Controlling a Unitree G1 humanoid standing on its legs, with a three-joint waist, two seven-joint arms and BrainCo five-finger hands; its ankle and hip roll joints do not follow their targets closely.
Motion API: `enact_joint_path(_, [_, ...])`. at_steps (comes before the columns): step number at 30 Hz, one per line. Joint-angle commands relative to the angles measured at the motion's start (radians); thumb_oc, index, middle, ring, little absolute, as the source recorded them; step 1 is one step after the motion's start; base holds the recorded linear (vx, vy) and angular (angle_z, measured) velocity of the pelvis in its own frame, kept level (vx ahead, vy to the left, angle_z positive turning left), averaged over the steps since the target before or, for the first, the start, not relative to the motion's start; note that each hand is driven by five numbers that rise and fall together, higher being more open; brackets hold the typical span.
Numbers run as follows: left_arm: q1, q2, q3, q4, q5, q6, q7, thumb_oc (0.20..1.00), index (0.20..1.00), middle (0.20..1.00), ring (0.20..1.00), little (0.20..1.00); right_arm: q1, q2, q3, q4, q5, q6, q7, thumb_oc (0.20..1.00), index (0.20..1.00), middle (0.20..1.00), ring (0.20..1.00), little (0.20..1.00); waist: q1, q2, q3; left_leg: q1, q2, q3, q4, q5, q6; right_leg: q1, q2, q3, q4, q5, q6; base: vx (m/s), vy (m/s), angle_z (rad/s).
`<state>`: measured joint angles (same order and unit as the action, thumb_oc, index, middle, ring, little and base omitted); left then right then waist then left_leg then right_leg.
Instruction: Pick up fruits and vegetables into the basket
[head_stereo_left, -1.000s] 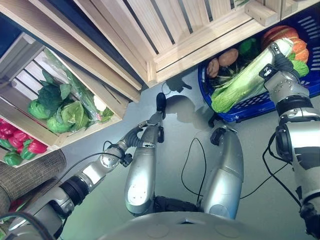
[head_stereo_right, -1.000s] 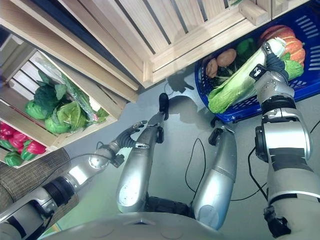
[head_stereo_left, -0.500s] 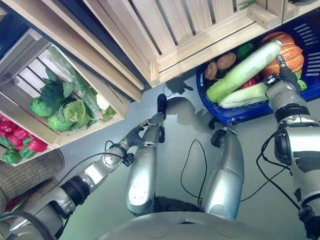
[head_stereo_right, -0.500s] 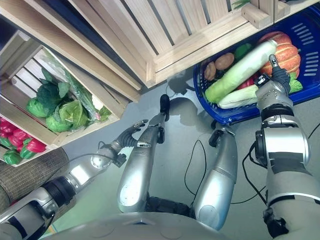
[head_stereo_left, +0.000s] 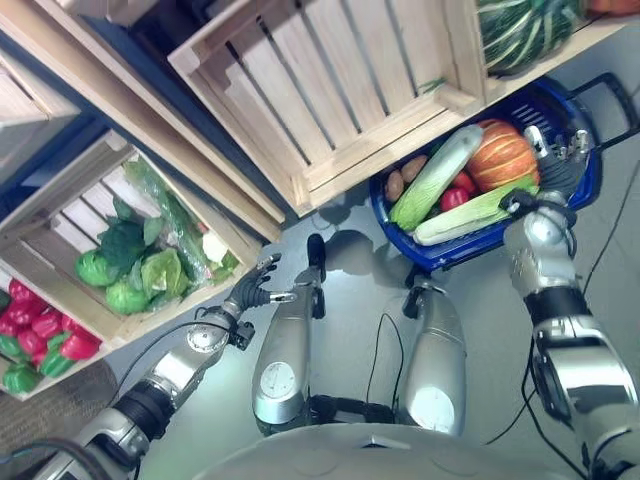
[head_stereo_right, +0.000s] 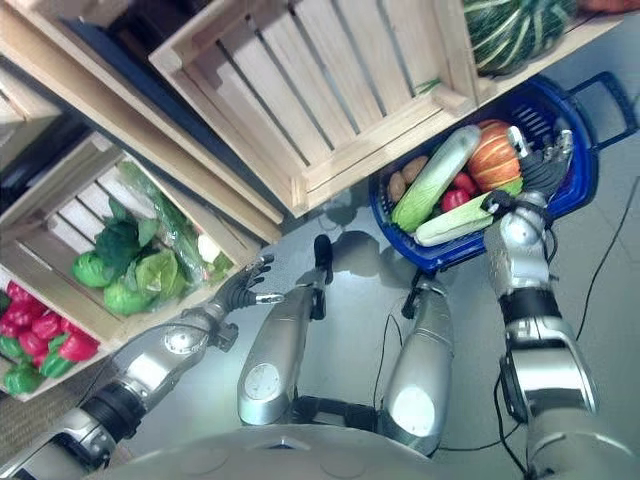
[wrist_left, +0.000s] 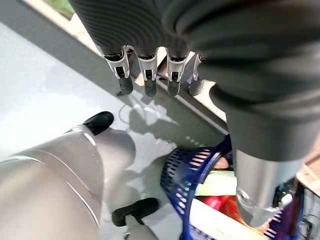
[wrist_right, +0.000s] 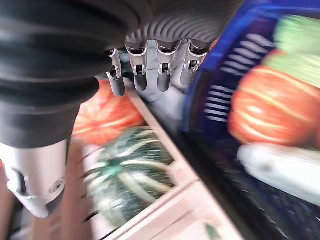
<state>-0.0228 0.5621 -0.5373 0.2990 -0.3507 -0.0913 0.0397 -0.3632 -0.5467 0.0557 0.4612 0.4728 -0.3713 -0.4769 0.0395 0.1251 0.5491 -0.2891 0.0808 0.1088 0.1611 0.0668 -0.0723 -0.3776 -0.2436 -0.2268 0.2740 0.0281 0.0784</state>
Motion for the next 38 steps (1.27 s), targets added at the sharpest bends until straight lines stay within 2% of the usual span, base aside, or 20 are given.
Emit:
enact_joint_path(1, [0.133, -0.008, 0.063, 0.041, 0.057, -0.04, -0.033, 1.0, 1.0, 1.0, 1.0, 1.0, 0.134, 0.032, -0.007, -0.116, -0.119, -0.097, 0.04, 1.0, 1.0, 1.0, 1.0, 1.0, -0.042, -0.078, -0.104, 0.061, 0.024, 0.029, -0.006, -0.039, -0.003, 0.132, 0.05, 0.006, -0.054, -0.024, 0.032, 0.08, 0.02, -0.13])
enact_joint_path(2, [0.136, -0.009, 0.065, 0.044, 0.059, -0.042, -0.034, 1.0, 1.0, 1.0, 1.0, 1.0, 0.141, 0.034, -0.008, -0.123, -0.127, -0.098, 0.045, 1.0, 1.0, 1.0, 1.0, 1.0, -0.042, -0.08, -0.108, 0.064, 0.024, 0.03, -0.012, -0.033, -0.003, 0.135, 0.051, 0.005, -0.063, -0.017, 0.032, 0.08, 0.015, -0.2])
enact_joint_path(5, [0.17, -0.044, 0.105, 0.101, 0.091, -0.042, -0.069, 1.0, 1.0, 1.0, 1.0, 1.0, 0.24, 0.07, 0.01, -0.186, -0.187, -0.074, 0.113, 1.0, 1.0, 1.0, 1.0, 1.0, -0.05, -0.105, -0.175, 0.141, 0.034, 0.037, -0.069, -0.025, -0.009, 0.217, 0.061, 0.005, -0.121, -0.01, 0.043, 0.12, 0.018, -0.17])
enact_joint_path(6, [0.183, -0.064, 0.12, 0.135, 0.109, -0.04, -0.094, 1.0, 1.0, 1.0, 1.0, 1.0, 0.276, 0.081, 0.024, -0.201, -0.21, -0.051, 0.14, 1.0, 1.0, 1.0, 1.0, 1.0, -0.052, -0.114, -0.211, 0.172, 0.04, 0.044, -0.09, -0.023, -0.012, 0.246, 0.062, 0.001, -0.142, -0.007, 0.048, 0.12, 0.03, -0.1])
enact_joint_path(9, [0.198, -0.096, 0.131, 0.19, 0.138, -0.026, -0.158, 1.0, 1.0, 1.0, 1.0, 1.0, 0.324, 0.105, 0.056, -0.194, -0.213, -0.001, 0.193, 1.0, 1.0, 1.0, 1.0, 1.0, -0.053, -0.126, -0.261, 0.221, 0.047, 0.055, -0.124, -0.017, -0.017, 0.292, 0.063, -0.004, -0.176, 0.004, 0.056, 0.1, 0.04, -0.06])
enact_joint_path(13, [0.174, -0.164, 0.112, 0.327, 0.157, -0.014, -0.247, 1.0, 1.0, 1.0, 1.0, 1.0, 0.351, 0.157, 0.148, -0.076, -0.156, 0.161, 0.305, 1.0, 1.0, 1.0, 1.0, 1.0, -0.057, -0.138, -0.34, 0.296, 0.055, 0.075, -0.182, -0.011, -0.021, 0.356, 0.067, -0.004, -0.228, 0.021, 0.064, 0.08, 0.064, -0.01])
enact_joint_path(17, [0.123, -0.218, 0.123, 0.463, 0.13, -0.002, -0.295, 1.0, 1.0, 1.0, 1.0, 1.0, 0.346, 0.211, 0.247, 0.087, -0.162, 0.303, 0.4, 1.0, 1.0, 1.0, 1.0, 1.0, -0.048, -0.143, -0.372, 0.344, 0.052, 0.085, -0.224, -0.003, -0.021, 0.407, 0.066, -0.023, -0.266, 0.032, 0.068, 0.0, 0.045, -0.01])
enact_joint_path(19, [0.094, -0.236, 0.134, 0.534, 0.12, -0.005, -0.315, 1.0, 1.0, 1.0, 1.0, 1.0, 0.334, 0.238, 0.275, 0.208, -0.157, 0.351, 0.467, 1.0, 1.0, 1.0, 1.0, 1.0, -0.041, -0.143, -0.386, 0.362, 0.048, 0.085, -0.231, -0.007, -0.02, 0.429, 0.067, -0.032, -0.281, 0.034, 0.067, -0.01, 0.046, 0.12])
enact_joint_path(21, [0.069, -0.254, 0.14, 0.606, 0.12, -0.013, -0.322, 1.0, 1.0, 1.0, 1.0, 1.0, 0.319, 0.258, 0.299, 0.332, -0.202, 0.344, 0.529, 1.0, 1.0, 1.0, 1.0, 1.0, -0.03, -0.142, -0.396, 0.374, 0.041, 0.079, -0.231, -0.013, -0.016, 0.447, 0.068, -0.04, -0.291, 0.035, 0.063, 0.0, 0.052, 0.09])
enact_joint_path(23, [0.049, -0.275, 0.149, 0.675, 0.103, -0.014, -0.327, 1.0, 1.0, 1.0, 1.0, 1.0, 0.309, 0.281, 0.326, 0.422, -0.205, 0.38, 0.588, 1.0, 1.0, 1.0, 1.0, 1.0, -0.02, -0.142, -0.404, 0.384, 0.031, 0.072, -0.228, -0.02, -0.011, 0.461, 0.068, -0.044, -0.298, 0.036, 0.062, 0.0, 0.049, 0.04])
enact_joint_path(27, [0.007, -0.311, 0.177, 0.774, 0.063, 0.032, -0.36, 1.0, 1.0, 1.0, 1.0, 1.0, 0.297, 0.313, 0.351, 0.573, -0.248, 0.39, 0.659, 1.0, 1.0, 1.0, 1.0, 1.0, -0.008, -0.142, -0.416, 0.398, 0.019, 0.064, -0.222, -0.034, -0.003, 0.482, 0.069, -0.056, -0.31, 0.036, 0.057, -0.02, 0.04, 0.05])
enact_joint_path(29, [-0.007, -0.327, 0.181, 0.81, 0.062, 0.048, -0.378, 1.0, 1.0, 1.0, 1.0, 1.0, 0.297, 0.331, 0.348, 0.629, -0.208, 0.434, 0.706, 1.0, 1.0, 1.0, 1.0, 1.0, -0.004, -0.141, -0.422, 0.403, 0.013, 0.06, -0.219, -0.04, 0.001, 0.49, 0.069, -0.059, -0.313, 0.035, 0.054, -0.02, 0.034, 0.03])
enact_joint_path(32, [-0.016, -0.351, 0.188, 0.857, 0.038, 0.066, -0.419, 1.0, 1.0, 1.0, 1.0, 1.0, 0.291, 0.35, 0.305, 0.697, -0.108, 0.465, 0.71, 1.0, 1.0, 1.0, 1.0, 1.0, -0.006, -0.136, -0.435, 0.42, 0.005, 0.061, -0.223, -0.047, 0.006, 0.508, 0.072, -0.064, -0.318, 0.03, 0.052, 0.02, 0.04, 0.02])
enact_joint_path(38, [-0.017, -0.376, 0.202, 0.9, 0.021, 0.087, -0.472, 1.0, 1.0, 1.0, 1.0, 1.0, 0.293, 0.362, 0.279, 0.769, -0.164, 0.509, 0.76, 1.0, 1.0, 1.0, 1.0, 1.0, -0.011, -0.127, -0.456, 0.441, -0.001, 0.065, -0.233, -0.055, 0.014, 0.525, 0.075, -0.066, -0.325, 0.026, 0.05, 0.02, 0.016, 0.01])
